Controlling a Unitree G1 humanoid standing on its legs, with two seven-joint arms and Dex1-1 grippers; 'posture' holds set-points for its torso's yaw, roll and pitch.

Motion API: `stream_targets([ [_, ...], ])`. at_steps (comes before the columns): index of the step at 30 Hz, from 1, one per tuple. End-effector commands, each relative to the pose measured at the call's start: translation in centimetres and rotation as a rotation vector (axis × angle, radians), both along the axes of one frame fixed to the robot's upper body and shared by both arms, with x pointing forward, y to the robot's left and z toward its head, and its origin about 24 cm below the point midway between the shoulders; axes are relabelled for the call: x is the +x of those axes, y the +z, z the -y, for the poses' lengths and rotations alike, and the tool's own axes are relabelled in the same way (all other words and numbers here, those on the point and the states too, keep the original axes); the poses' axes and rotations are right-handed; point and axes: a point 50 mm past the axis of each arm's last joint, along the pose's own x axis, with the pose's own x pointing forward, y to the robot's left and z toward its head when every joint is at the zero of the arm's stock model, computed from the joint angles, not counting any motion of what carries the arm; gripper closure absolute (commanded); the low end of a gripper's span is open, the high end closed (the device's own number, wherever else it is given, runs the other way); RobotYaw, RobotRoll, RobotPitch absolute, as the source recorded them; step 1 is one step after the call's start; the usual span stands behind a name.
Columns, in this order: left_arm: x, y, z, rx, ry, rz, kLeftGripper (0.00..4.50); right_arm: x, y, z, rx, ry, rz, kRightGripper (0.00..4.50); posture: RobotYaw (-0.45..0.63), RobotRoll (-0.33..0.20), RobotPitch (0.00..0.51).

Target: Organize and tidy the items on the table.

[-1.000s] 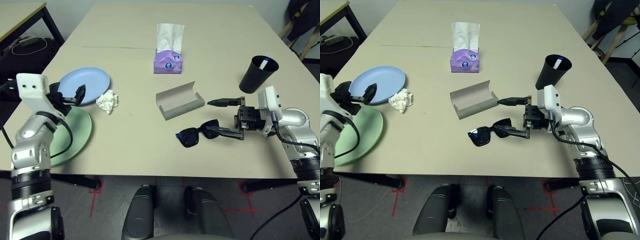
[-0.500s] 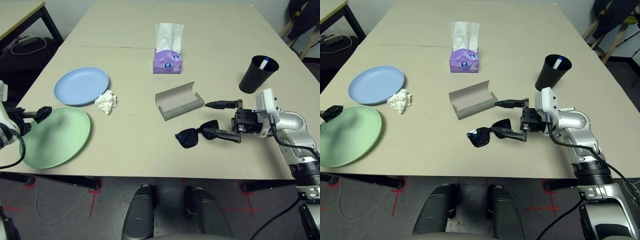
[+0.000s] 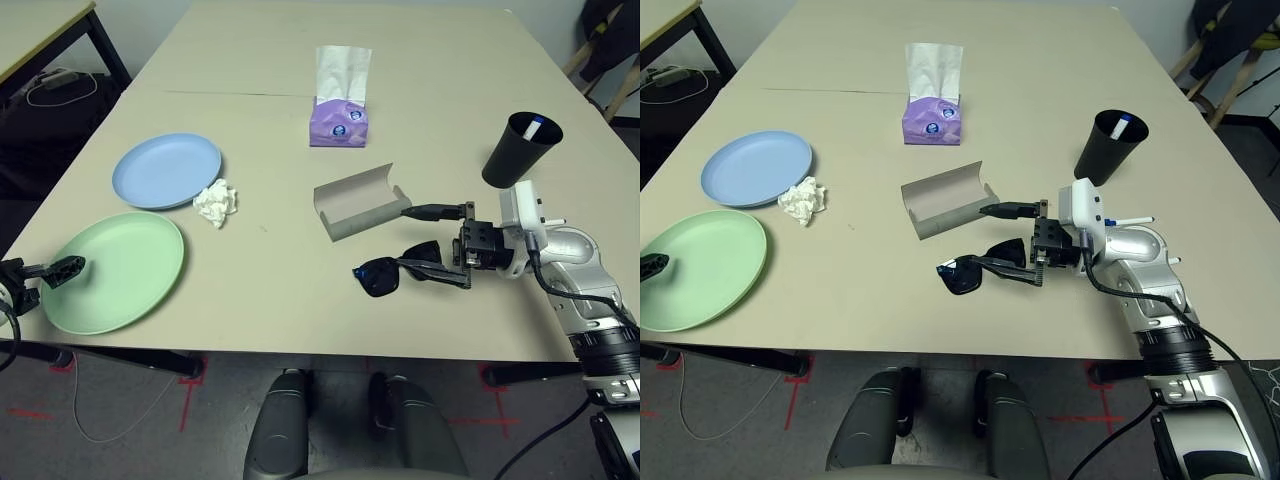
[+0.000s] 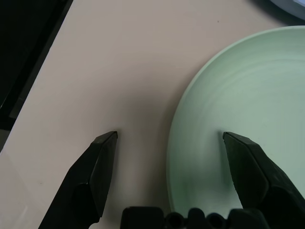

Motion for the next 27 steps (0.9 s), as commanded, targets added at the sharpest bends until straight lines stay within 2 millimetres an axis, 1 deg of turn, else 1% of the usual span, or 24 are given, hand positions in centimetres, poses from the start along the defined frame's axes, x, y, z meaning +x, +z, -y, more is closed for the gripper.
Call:
stream_targets([
  [1,-0.6,-0.1,-0.8,0.008,0.041,-0.006,0.61,-0.2,0.2,-0.3,-0.004,0.010,0.006,0.00,0.13,0.000,0.140],
  [8,-1.1,-0.8,-1.8,0.000,0.073,-0.028,3.27,-0.1,0.5,-0.2,0.006,-0.003,0.012,0.00,0.12,0.000,0.142],
  [9,-1.1,-0.8,-1.9,0.000,0.074,-0.027,3.57,-0.1,0.5,-0.2,0.006,-0.004,0.012,0.00,0.12,0.000,0.142],
  [10,-1.1,-0.8,-1.9,-0.003,0.076,-0.025,4.07,-0.1,0.5,-0.2,0.005,-0.005,0.013,0.00,0.12,0.000,0.142],
  [11,-1.1,-0.8,-1.9,-0.006,0.078,-0.024,4.40,-0.1,0.5,-0.2,0.006,-0.006,0.013,0.00,0.12,0.000,0.142],
  [12,-1.1,-0.8,-1.9,-0.008,0.078,-0.022,4.45,-0.1,0.5,-0.2,0.006,-0.007,0.013,0.00,0.12,0.000,0.142],
  [20,-1.1,0.0,-1.9,-0.051,0.070,0.024,4.45,0.0,0.6,-0.1,0.000,-0.017,0.014,0.00,0.11,0.000,0.141],
  [27,-2.0,1.1,-1.5,-0.129,0.039,0.045,4.45,0.1,0.6,-0.1,-0.008,-0.013,0.016,0.00,0.12,0.000,0.139],
])
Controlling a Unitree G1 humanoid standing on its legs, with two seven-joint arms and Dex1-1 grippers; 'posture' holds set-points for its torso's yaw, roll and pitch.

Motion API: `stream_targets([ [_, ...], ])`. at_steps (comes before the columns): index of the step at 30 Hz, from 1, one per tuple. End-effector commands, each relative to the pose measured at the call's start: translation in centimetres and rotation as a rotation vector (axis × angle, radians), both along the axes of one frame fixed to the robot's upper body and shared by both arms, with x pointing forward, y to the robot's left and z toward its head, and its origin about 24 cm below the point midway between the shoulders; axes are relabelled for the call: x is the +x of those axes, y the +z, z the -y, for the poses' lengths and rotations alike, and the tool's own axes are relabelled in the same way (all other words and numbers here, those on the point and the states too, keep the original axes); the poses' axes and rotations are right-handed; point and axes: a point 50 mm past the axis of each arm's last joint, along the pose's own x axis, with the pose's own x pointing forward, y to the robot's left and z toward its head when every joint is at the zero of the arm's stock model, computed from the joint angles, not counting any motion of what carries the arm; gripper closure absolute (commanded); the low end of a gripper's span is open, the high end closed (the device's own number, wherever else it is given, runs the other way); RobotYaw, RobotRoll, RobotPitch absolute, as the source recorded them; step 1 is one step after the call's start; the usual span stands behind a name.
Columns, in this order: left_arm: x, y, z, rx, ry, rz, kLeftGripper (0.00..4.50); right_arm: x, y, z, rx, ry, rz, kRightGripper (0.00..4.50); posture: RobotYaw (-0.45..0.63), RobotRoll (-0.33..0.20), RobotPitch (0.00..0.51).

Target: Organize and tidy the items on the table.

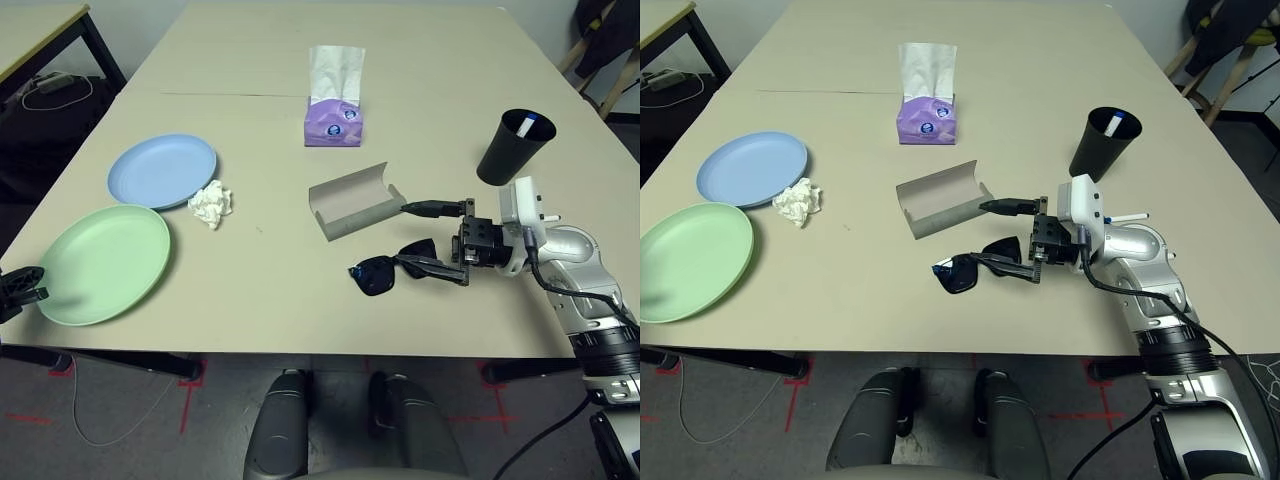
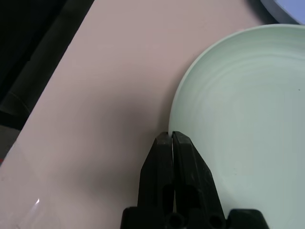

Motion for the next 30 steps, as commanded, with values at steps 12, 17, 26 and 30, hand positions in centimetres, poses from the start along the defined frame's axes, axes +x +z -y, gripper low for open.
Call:
stream_targets([
  [12,-1.6,4.1,1.2,-0.088,0.016,0.146,4.45,0.0,-0.2,0.0,-0.012,0.007,0.000,0.00,0.14,0.000,0.140],
  [17,-0.4,5.2,1.6,-0.084,0.007,0.191,4.45,0.2,-0.2,-0.2,-0.009,0.013,0.001,0.00,0.15,0.000,0.142],
  [26,6.5,5.9,2.8,-0.093,0.025,0.320,4.45,0.3,-0.1,-0.2,-0.006,0.007,0.006,0.00,0.13,0.000,0.140],
  [30,9.4,5.8,4.2,-0.082,0.023,0.362,4.45,0.4,-0.1,0.3,0.011,-0.040,0.007,0.00,0.12,0.000,0.140],
])
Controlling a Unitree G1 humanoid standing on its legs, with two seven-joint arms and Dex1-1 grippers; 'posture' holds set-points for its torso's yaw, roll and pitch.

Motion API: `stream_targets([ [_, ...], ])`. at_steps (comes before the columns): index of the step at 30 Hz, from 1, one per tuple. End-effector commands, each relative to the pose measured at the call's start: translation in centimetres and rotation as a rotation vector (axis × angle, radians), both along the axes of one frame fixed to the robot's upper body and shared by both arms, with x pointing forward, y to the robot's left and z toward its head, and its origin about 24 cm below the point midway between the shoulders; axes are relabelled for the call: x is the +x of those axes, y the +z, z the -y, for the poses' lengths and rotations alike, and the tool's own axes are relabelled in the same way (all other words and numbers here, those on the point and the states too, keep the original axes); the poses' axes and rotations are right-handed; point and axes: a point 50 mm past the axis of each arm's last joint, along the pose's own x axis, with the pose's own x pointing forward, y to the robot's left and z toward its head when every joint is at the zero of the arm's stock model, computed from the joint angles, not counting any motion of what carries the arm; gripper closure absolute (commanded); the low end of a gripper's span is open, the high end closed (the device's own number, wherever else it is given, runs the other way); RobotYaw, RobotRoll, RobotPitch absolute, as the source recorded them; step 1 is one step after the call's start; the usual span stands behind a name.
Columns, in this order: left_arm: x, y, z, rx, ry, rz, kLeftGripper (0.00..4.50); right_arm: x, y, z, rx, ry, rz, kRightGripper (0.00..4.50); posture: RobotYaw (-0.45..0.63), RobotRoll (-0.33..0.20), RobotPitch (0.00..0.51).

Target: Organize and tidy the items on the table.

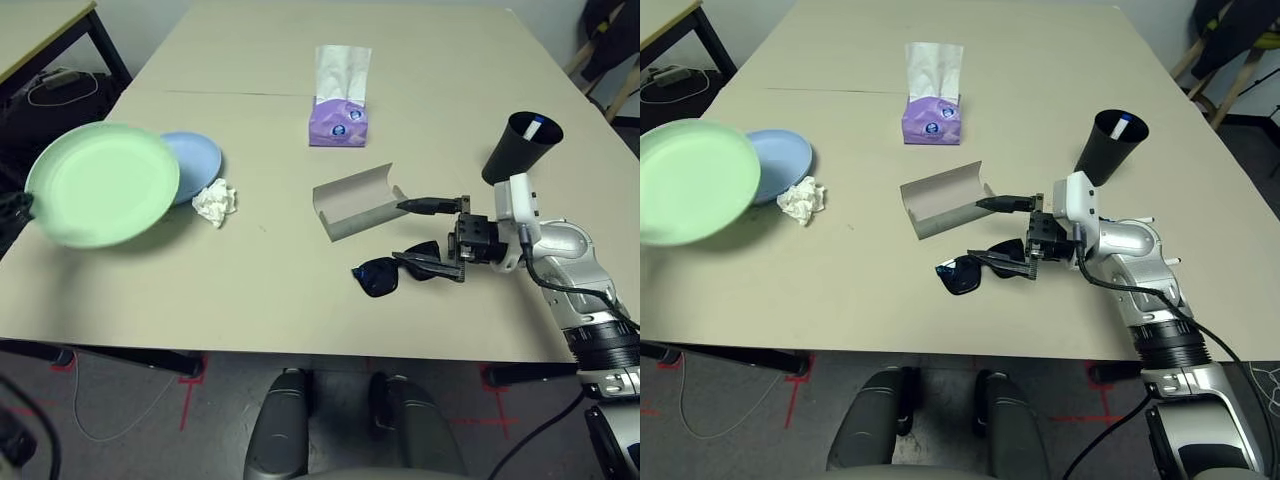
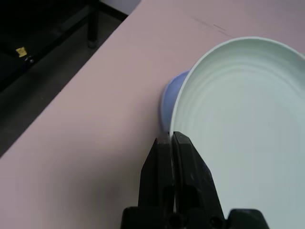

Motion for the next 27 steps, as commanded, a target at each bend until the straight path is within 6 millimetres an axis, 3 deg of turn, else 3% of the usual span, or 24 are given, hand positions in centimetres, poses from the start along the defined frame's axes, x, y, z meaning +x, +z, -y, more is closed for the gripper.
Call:
stream_targets([
  [1,2.2,-0.5,1.1,0.013,0.015,0.014,4.45,0.1,-0.1,0.7,0.031,-0.064,-0.006,0.00,0.12,0.000,0.140],
  [7,4.7,-1.0,2.9,0.006,-0.019,0.025,4.45,0.6,0.2,0.8,0.132,-0.168,-0.019,0.00,0.11,0.000,0.138],
  [17,5.0,-1.6,1.8,0.031,0.111,-0.014,4.45,-0.4,0.1,-0.5,0.154,-0.131,-0.083,0.00,0.11,0.000,0.140],
  [27,5.8,-0.5,2.0,0.055,0.157,0.058,4.45,-0.6,-0.1,-0.8,0.149,-0.117,-0.086,0.00,0.11,0.000,0.139],
])
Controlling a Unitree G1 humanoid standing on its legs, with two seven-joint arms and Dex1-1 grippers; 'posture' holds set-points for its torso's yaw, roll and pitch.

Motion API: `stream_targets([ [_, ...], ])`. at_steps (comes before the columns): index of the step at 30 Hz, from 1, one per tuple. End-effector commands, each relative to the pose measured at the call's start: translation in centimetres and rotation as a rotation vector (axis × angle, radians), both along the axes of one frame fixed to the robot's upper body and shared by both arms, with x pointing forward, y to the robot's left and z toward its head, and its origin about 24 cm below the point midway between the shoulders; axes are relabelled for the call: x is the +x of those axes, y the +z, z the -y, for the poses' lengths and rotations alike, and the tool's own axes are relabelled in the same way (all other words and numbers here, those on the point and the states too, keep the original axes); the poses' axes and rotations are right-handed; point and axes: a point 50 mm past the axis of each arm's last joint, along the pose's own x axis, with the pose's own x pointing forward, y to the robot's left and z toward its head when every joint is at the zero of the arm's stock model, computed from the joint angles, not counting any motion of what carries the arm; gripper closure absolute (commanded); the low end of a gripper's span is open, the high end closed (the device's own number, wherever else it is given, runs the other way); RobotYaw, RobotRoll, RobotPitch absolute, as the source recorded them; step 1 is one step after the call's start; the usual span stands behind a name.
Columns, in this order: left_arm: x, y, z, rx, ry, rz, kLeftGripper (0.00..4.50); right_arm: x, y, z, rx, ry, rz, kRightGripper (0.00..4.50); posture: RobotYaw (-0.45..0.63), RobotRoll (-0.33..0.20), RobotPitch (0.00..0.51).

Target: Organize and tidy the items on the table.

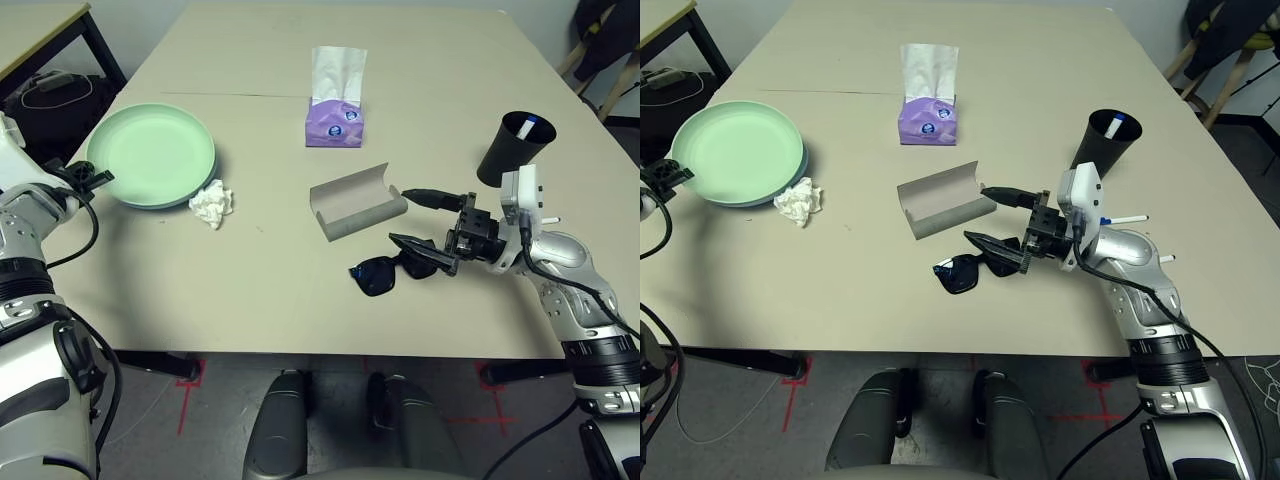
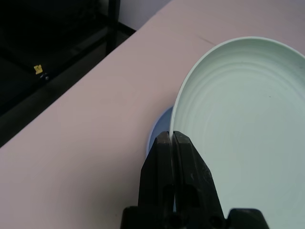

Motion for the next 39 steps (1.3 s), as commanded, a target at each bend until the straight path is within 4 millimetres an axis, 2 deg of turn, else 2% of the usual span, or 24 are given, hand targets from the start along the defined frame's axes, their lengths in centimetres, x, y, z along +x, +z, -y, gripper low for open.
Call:
stream_targets([
  [1,0.5,-0.2,0.2,0.005,0.008,0.010,4.25,-0.2,0.0,-0.1,-0.002,0.013,0.003,0.00,0.11,0.000,0.139],
  [3,0.8,-0.2,0.7,0.009,-0.021,0.026,3.77,-0.1,0.1,-0.1,-0.003,0.007,0.008,0.00,0.11,0.000,0.140],
  [8,1.0,-0.1,2.2,0.053,-0.168,0.036,1.96,0.4,0.4,0.7,-0.015,-0.049,0.030,0.00,0.11,0.000,0.141],
  [10,1.0,0.1,2.8,0.127,-0.247,0.041,1.15,0.7,0.4,1.1,-0.036,-0.062,0.041,0.00,0.11,0.000,0.141],
  [13,0.4,-0.7,4.4,0.357,-0.462,0.004,0.04,1.0,0.7,1.3,-0.018,-0.083,0.039,0.00,0.11,0.000,0.141],
  [17,-1.0,-1.9,5.8,0.298,-0.657,-0.062,0.04,0.8,0.6,1.2,-0.012,-0.069,0.023,0.00,0.11,0.000,0.139],
  [20,-2.3,-2.5,4.8,0.305,-0.655,-0.198,0.04,0.5,0.6,1.1,-0.019,-0.059,0.028,0.00,0.10,0.000,0.137],
  [25,-3.7,-1.8,4.1,0.292,-0.670,-0.272,0.04,0.3,0.3,0.8,-0.014,-0.051,0.024,0.00,0.10,0.000,0.133],
  [30,-4.0,-1.7,5.2,0.257,-0.737,-0.274,0.04,0.2,0.0,0.6,-0.010,-0.045,0.022,0.00,0.10,0.000,0.131],
  [39,-2.8,-2.8,8.3,0.250,-0.842,-0.231,0.04,0.4,0.0,0.8,-0.009,-0.048,0.025,0.00,0.11,0.000,0.126],
])
